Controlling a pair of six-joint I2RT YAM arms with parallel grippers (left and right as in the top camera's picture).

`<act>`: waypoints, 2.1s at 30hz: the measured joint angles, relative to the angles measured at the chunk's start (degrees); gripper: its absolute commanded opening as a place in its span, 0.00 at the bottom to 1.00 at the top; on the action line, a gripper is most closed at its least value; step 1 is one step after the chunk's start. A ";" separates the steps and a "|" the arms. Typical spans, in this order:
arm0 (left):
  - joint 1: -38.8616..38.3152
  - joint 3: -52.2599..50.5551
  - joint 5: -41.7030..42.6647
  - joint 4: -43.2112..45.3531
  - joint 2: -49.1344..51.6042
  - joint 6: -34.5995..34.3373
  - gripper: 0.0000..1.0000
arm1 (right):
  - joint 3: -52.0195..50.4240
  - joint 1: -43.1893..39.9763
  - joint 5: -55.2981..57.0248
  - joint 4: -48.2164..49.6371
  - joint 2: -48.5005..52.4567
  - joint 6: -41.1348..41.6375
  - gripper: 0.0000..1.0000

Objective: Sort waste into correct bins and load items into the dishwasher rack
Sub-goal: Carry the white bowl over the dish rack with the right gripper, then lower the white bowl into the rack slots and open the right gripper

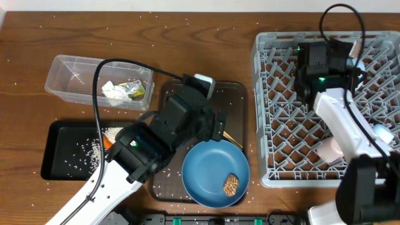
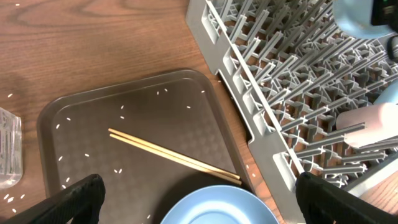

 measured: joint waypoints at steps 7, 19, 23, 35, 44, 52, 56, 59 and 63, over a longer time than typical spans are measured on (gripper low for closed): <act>0.00 0.00 0.02 -0.09 0.00 -0.02 0.98 | 0.00 1.95 1.81 -0.98 4.31 -1.53 0.01; 0.00 0.00 0.37 -2.12 0.00 0.00 0.98 | 0.57 4.74 6.01 -4.20 9.99 -1.46 0.02; 0.00 0.00 0.39 -2.10 0.00 0.00 0.98 | 0.63 5.11 6.60 -4.68 9.99 -1.03 0.01; 0.00 0.00 0.39 -2.21 0.00 -0.02 0.98 | 0.63 5.55 7.74 -6.62 9.99 -0.39 0.01; 0.00 0.00 0.39 -2.23 0.00 0.00 0.98 | 0.63 5.05 7.91 -6.86 9.99 2.97 0.01; 0.00 0.00 0.39 -2.23 0.00 0.00 0.98 | 0.92 3.58 7.87 -7.50 9.94 3.91 0.01; 0.00 0.00 0.39 -2.60 0.00 -0.02 0.98 | 1.07 3.30 7.69 -6.91 9.94 3.89 0.01; 0.00 0.00 0.39 -2.64 0.00 0.00 0.98 | 1.86 2.47 7.04 -6.51 9.94 3.72 0.01; 0.00 0.00 0.39 -2.71 0.00 -0.02 0.98 | 3.10 0.13 6.64 -6.51 9.94 2.45 0.01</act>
